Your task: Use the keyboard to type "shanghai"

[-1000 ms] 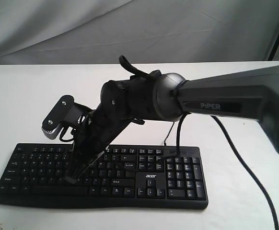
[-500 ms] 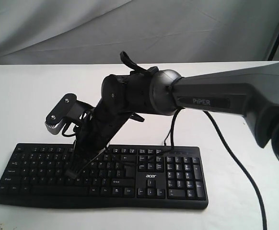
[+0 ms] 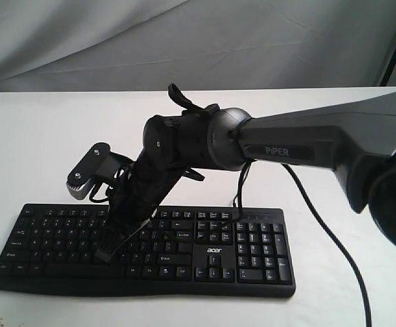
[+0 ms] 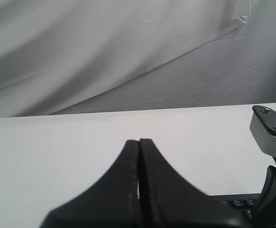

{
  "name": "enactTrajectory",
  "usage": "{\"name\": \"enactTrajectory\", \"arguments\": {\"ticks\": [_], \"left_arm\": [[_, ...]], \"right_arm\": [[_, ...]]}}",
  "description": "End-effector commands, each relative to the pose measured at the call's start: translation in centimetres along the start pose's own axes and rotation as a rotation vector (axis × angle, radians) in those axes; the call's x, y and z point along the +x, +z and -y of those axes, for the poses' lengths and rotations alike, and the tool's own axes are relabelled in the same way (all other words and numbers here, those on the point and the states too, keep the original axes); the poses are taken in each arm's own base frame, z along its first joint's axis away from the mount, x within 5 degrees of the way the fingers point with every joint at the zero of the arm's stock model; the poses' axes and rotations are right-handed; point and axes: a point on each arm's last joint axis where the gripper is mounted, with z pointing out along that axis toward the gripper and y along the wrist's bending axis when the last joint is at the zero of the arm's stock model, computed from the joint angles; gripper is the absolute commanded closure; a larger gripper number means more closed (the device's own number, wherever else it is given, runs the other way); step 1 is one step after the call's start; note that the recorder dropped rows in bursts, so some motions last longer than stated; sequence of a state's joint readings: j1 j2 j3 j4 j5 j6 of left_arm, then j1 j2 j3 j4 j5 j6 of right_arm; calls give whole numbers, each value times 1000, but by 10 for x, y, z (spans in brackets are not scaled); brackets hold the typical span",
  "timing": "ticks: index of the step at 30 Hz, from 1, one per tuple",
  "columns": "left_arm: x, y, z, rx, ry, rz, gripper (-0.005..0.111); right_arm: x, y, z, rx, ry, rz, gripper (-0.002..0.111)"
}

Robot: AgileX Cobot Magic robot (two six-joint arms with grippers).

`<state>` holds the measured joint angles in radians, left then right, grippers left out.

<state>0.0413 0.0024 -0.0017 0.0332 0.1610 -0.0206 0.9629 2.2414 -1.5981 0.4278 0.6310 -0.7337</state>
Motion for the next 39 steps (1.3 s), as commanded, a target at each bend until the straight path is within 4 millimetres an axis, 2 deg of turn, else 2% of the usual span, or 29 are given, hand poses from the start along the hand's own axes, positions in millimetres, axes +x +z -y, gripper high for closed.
{"name": "enactTrajectory", "arguments": {"ticks": [1,8,12,15,21,26,28,32,34,39], "left_arm": [[0,0,0,8,-9,8,107],[0,0,0,8,-9,8,107],[0,0,0,8,-9,8,107],[0,0,0,8,-9,8,107],[0,0,0,8,-9,8,107],[0,0,0,8,-9,8,107],[0,0,0,8,-9,8,107],[0,0,0,8,-9,8,107],[0,0,0,8,-9,8,107],[0,0,0,8,-9,8,107]], "right_arm": [[0,-1,2,-4,4,1,108],[4,7,2,-16,14,-15,108],[-3,-8,1,-3,-1,11,108],[-12,-32,-1,20,-27,34,108],[-31,-111,-6,110,-91,123,108],[-46,-211,-13,256,-104,355,108],[-44,-251,-18,295,-79,426,108],[-37,-312,-35,344,-50,560,108],[-35,-337,-45,375,-64,631,108],[-26,-377,-62,403,-74,742,108]]}}
